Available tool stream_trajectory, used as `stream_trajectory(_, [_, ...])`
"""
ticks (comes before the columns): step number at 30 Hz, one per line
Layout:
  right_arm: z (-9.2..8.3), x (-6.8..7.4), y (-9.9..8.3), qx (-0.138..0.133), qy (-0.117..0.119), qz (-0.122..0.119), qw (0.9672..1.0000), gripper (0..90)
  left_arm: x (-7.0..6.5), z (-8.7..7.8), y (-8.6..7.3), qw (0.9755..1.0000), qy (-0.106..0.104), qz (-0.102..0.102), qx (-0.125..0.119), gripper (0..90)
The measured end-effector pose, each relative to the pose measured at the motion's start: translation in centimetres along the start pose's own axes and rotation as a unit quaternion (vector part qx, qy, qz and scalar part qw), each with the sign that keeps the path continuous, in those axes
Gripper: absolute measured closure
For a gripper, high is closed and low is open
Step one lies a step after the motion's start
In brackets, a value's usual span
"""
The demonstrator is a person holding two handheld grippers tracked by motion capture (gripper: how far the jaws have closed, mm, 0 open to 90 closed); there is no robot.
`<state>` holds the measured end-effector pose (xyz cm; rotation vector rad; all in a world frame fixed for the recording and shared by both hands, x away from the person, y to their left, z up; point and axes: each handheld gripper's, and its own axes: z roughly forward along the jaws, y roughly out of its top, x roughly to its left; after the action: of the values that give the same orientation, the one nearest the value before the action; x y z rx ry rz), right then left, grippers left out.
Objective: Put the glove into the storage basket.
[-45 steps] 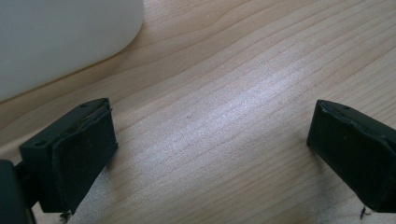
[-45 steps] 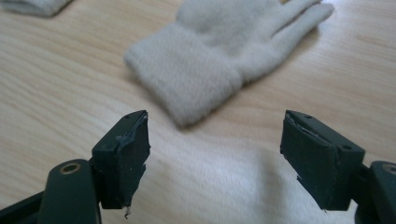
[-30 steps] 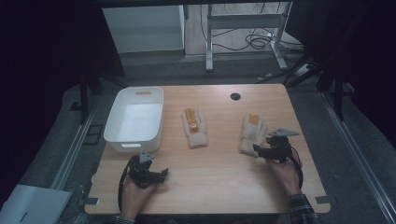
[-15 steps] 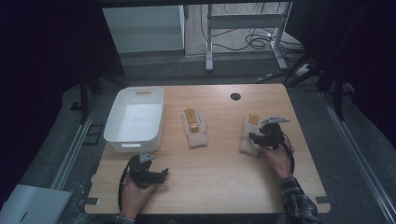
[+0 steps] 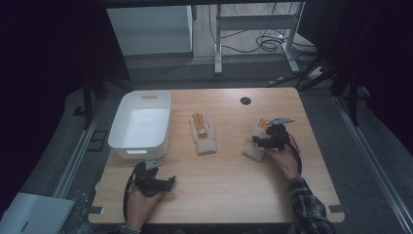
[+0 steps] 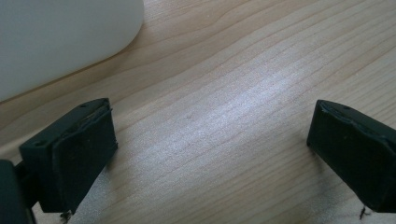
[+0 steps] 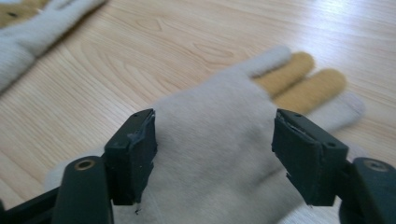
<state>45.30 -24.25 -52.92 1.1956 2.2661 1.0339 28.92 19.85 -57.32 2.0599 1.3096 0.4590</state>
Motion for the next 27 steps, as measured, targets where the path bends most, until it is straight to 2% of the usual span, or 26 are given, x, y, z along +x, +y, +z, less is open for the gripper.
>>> stream_trajectory(1, [0.0,0.2,0.1,-0.004,0.009,0.001,0.9999,28.9,0.0,0.0,0.0,1.0000,0.000,0.000,0.000,1.4])
stream_trajectory(3, [0.4,0.4,0.3,0.003,-0.003,-0.003,1.0000,26.9,0.0,0.0,0.0,1.0000,0.000,0.000,0.000,1.4])
stream_trajectory(5, [0.8,0.4,0.4,0.010,0.000,-0.001,0.9999,26.4,0.0,0.0,0.0,1.0000,0.000,-0.001,-0.001,1.4])
stream_trajectory(8, [1.7,0.2,0.3,0.029,-0.008,0.000,0.9995,27.4,0.0,0.0,0.0,1.0000,0.000,0.000,0.000,1.4])
stream_trajectory(10, [2.1,0.3,0.0,0.036,-0.006,0.001,0.9993,32.2,0.0,0.0,0.0,1.0000,0.000,0.000,0.000,1.4])
stream_trajectory(13, [2.1,0.7,-0.2,0.031,-0.019,-0.008,0.9993,45.0,0.0,0.0,0.0,1.0000,0.000,0.000,0.000,1.4])
stream_trajectory(17, [1.9,0.9,-0.1,0.037,-0.023,-0.005,0.9990,54.6,0.0,0.0,0.0,1.0000,0.000,0.000,0.000,1.4])
stream_trajectory(20, [1.7,0.9,-0.2,0.038,-0.019,-0.003,0.9991,58.1,0.0,0.0,0.0,1.0000,0.000,0.000,0.000,1.4])
stream_trajectory(25, [1.2,0.8,-0.1,0.035,-0.012,-0.005,0.9993,58.4,0.0,0.0,0.0,1.0000,0.000,0.000,0.000,1.4])
stream_trajectory(27, [0.6,1.0,0.0,0.033,-0.002,-0.009,0.9994,58.3,0.0,0.0,0.0,1.0000,0.000,0.000,0.000,1.4])
